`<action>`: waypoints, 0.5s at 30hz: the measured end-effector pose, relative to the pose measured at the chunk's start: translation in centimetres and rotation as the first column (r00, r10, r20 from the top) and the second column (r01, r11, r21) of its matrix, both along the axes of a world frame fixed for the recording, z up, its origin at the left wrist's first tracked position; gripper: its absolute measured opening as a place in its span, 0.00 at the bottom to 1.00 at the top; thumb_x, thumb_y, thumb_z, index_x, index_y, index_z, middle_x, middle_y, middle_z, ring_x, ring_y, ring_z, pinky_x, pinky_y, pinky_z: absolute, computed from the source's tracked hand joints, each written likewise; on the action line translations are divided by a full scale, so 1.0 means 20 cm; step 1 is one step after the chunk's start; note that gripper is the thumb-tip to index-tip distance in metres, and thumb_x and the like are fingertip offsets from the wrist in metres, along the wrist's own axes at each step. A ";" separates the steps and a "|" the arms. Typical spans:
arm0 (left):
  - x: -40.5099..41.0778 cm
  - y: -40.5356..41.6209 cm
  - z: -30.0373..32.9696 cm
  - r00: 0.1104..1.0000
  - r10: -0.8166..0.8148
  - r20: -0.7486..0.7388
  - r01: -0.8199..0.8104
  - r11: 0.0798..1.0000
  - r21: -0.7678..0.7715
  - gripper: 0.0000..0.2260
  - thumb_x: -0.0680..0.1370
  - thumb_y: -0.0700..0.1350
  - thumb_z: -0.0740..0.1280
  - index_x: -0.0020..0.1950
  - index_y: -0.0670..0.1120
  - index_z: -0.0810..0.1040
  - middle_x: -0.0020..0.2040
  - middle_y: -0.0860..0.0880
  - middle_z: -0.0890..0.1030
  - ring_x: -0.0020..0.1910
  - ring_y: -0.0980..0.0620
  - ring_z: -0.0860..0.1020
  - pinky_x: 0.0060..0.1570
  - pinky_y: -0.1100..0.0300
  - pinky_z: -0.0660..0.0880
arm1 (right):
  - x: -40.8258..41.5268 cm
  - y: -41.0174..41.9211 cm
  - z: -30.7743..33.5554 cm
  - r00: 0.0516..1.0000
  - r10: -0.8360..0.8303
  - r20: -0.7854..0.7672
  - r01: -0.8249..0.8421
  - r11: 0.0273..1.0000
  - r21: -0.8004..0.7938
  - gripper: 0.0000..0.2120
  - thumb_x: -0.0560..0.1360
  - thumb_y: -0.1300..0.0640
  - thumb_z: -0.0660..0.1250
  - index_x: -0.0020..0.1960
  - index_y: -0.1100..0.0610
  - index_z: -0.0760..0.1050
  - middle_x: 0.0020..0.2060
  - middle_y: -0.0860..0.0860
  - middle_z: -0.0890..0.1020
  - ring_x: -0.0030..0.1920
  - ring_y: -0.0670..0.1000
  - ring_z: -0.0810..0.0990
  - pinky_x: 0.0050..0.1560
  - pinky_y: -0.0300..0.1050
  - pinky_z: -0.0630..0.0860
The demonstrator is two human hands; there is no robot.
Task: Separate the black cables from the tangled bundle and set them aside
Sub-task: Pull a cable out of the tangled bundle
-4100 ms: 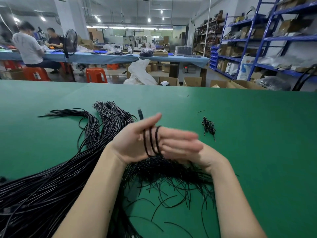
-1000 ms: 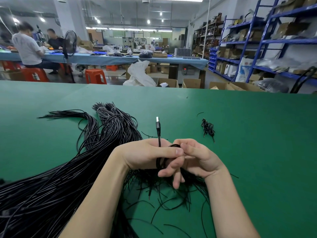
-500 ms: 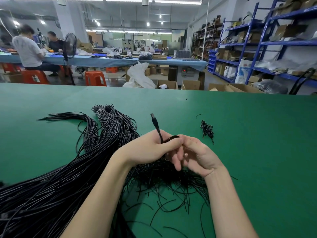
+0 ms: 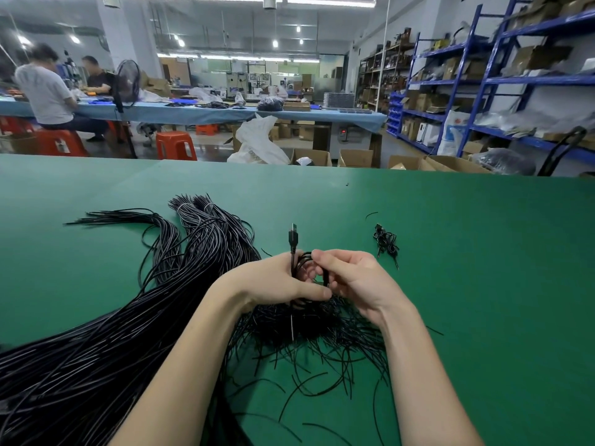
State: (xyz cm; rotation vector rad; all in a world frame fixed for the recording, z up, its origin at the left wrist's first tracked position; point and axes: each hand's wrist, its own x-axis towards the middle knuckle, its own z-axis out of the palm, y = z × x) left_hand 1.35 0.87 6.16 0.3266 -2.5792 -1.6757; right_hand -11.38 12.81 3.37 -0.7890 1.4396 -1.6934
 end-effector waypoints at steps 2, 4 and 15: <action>-0.01 0.01 0.00 1.000 0.010 -0.018 -0.010 1.000 0.016 0.05 0.75 0.42 0.76 0.46 0.47 0.81 0.34 0.57 0.75 0.35 0.57 0.71 0.39 0.66 0.71 | 0.00 0.00 0.00 1.000 -0.003 -0.028 0.003 1.000 -0.003 0.16 0.64 0.48 0.78 0.45 0.60 0.86 0.34 0.51 0.83 0.31 0.45 0.74 0.34 0.35 0.76; -0.03 0.02 -0.01 0.996 0.079 -0.042 -0.078 0.997 0.022 0.09 0.72 0.43 0.79 0.47 0.43 0.82 0.35 0.55 0.76 0.36 0.55 0.73 0.41 0.62 0.72 | 0.01 -0.01 0.01 0.999 -0.002 -0.051 0.002 1.000 -0.006 0.19 0.63 0.46 0.79 0.46 0.59 0.86 0.38 0.54 0.85 0.36 0.49 0.78 0.37 0.39 0.79; -0.05 0.05 -0.05 0.982 0.171 -0.081 -0.176 0.983 -0.052 0.05 0.76 0.35 0.64 0.51 0.40 0.72 0.33 0.46 0.76 0.30 0.50 0.73 0.32 0.57 0.70 | 0.05 -0.01 0.08 0.956 -0.156 -0.248 0.156 0.988 -0.021 0.06 0.73 0.57 0.77 0.41 0.60 0.85 0.34 0.50 0.86 0.31 0.41 0.79 0.33 0.29 0.72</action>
